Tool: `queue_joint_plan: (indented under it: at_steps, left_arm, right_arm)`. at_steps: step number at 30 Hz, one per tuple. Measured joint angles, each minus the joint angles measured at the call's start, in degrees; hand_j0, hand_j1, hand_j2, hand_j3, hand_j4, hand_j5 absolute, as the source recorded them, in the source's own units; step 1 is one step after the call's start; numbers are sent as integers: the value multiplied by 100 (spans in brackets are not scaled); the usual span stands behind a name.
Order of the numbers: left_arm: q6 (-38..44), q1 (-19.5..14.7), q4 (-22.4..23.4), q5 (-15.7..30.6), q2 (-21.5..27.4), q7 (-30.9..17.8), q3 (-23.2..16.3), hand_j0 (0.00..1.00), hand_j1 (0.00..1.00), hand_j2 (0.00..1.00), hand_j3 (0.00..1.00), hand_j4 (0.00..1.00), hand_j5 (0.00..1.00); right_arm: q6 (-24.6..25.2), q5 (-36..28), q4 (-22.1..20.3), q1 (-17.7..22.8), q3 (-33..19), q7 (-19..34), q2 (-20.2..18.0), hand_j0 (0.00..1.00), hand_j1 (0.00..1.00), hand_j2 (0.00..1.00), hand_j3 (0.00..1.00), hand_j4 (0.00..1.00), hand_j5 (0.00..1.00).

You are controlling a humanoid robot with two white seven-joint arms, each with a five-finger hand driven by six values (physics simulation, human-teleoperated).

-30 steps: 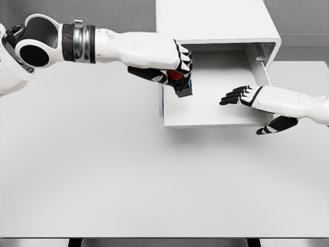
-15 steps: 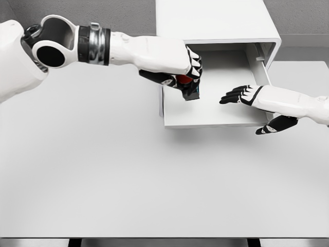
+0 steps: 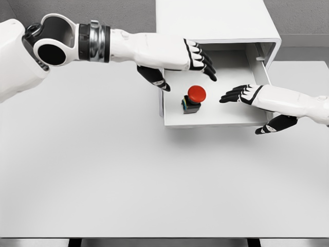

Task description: Slide open multi-storey tabletop storage cabinets and put open load switch and slide close multi-storey tabletop storage cabinets

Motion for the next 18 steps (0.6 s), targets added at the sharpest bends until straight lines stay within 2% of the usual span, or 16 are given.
queue_joint_plan:
  at_steps: [4, 8, 15, 16, 17, 18]
  left_arm:
    - [0, -18, -265, 208, 53, 18, 23, 100, 100, 100, 100, 100, 100]
    - [0, -18, -716, 459, 247, 23, 39, 100, 100, 100, 100, 100, 100]
    - [0, 114, -1619, 940, 1295, 24, 293, 100, 100, 100, 100, 100, 100]
    - [-1, 290, -1697, 1031, 1470, 24, 326, 100, 100, 100, 100, 100, 100]
    - [10, 732, -1756, 1145, 1632, 26, 456, 100, 100, 100, 100, 100, 100]
    - [6, 1312, -1799, 1199, 1790, 25, 686, 100, 100, 100, 100, 100, 100]
  right_arm:
    - [-2, -6, 2, 0, 1, 1, 0, 100, 100, 100, 100, 100, 100]
    - [-5, -1, -1, 0, 3, 3, -1, 100, 100, 100, 100, 100, 100]
    - [7, -35, 1, 0, 9, 3, -3, 100, 100, 100, 100, 100, 100]
    - [10, -38, 3, 0, 8, 3, -1, 100, 100, 100, 100, 100, 100]
    - [10, -39, 3, 0, 10, 3, 1, 100, 100, 100, 100, 100, 100]
    - [13, -42, 4, 0, 10, 3, 2, 100, 100, 100, 100, 100, 100]
